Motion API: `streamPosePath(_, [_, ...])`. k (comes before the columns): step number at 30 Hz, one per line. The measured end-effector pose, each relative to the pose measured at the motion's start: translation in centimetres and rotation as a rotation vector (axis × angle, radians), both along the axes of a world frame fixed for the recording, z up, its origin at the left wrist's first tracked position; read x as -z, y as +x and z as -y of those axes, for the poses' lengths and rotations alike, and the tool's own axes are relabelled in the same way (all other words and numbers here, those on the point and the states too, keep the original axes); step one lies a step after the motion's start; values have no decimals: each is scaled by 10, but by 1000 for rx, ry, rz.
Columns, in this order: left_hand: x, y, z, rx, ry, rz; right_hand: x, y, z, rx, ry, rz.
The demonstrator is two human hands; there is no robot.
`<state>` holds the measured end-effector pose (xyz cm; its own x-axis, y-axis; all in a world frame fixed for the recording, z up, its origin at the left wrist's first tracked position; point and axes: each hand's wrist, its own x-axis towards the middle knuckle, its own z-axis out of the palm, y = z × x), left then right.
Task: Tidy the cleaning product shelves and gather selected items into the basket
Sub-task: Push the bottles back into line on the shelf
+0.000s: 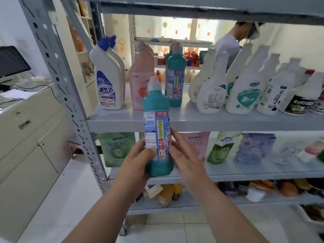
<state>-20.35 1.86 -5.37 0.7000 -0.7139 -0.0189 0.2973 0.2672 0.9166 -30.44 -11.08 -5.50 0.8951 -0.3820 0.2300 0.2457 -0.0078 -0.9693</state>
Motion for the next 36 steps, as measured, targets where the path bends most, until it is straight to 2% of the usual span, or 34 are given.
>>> streamPosePath(4, [22, -40, 0, -8, -51, -309, 22, -28, -8, 29, 69, 27])
streamPosePath(7, [30, -59, 4, 54, -131, -377, 35, -42, -1, 53, 33, -11])
streamPosePath(11, [35, -84, 22, 2, -84, -360, 43, -59, 14, 58, 7, -48])
streamPosePath(12, [36, -92, 28, -27, -68, -309, 43, -64, 18, 43, 27, -52])
streamPosePath(17, [41, -138, 53, -113, 96, 212, 40, -86, 53, 5, 117, -155])
streamPosePath(20, [39, -159, 66, -140, 89, 359, 41, -103, 81, 3, 267, -105])
streamPosePath(21, [36, -161, 73, -163, 81, 302, 41, -109, 88, -19, 303, -80])
streamPosePath(24, [29, -164, 105, -119, 44, -114, 41, -121, 98, -95, 300, -62])
streamPosePath(27, [29, -176, 125, -98, 52, -281, 47, -129, 99, -94, 215, -83])
streamPosePath(30, [30, -191, 133, -192, 58, -284, 46, -137, 112, -99, 151, -96])
streamPosePath(36, [29, -218, 133, -343, 91, 27, 37, -148, 124, -139, 238, -115])
